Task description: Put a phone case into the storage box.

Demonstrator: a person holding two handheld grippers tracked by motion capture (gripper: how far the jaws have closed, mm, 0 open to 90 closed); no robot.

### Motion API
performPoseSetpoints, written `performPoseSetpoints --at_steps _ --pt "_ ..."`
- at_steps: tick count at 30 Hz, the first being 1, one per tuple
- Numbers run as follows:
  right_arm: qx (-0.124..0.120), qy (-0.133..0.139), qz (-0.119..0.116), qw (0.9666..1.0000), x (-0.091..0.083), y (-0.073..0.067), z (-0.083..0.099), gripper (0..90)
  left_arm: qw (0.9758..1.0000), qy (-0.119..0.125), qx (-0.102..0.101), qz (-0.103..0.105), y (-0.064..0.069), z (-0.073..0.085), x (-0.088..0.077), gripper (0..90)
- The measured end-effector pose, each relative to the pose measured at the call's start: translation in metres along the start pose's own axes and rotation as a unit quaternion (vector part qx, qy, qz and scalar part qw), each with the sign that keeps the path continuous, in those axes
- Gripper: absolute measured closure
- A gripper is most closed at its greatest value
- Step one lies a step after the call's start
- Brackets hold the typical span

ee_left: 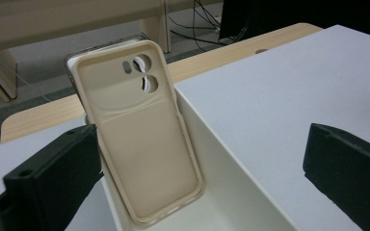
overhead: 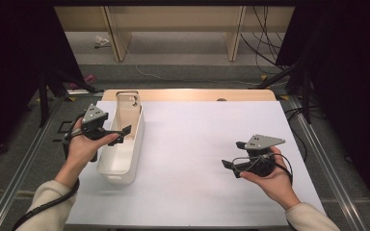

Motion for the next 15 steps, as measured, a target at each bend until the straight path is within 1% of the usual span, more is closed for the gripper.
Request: performPoseSetpoints --at_steps 4,7,9,15 --pt "0.002 0.001 0.0 1.0 0.0 0.0 0.0 16.9 0.9999 0.007 0.009 0.006 0.008 0.0 -0.006 0.0" --pt "0.001 0.001 0.0 1.0 0.0 0.0 0.0 16.9 0.9995 0.018 0.023 0.008 0.016 0.0 -0.01 0.0" --pt "0.001 0.001 0.0 1.0 -0.001 0.0 0.0 16.9 0.9992 0.025 0.028 0.015 0.022 0.002 -0.014 0.0" --pt "0.002 0.002 -0.001 1.0 -0.001 0.0 0.0 16.8 0.9985 0.033 0.036 0.022 0.033 0.007 -0.021 0.0"
Point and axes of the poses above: each handheld gripper's, and its own axes: x roughly forward along the jaws, z roughly out of its underside, y roughly to its right, the point moved 9 cm from there along x, roughly forward along the jaws, and after that the axes turned 11 degrees about -y, right-handed, at the moved point
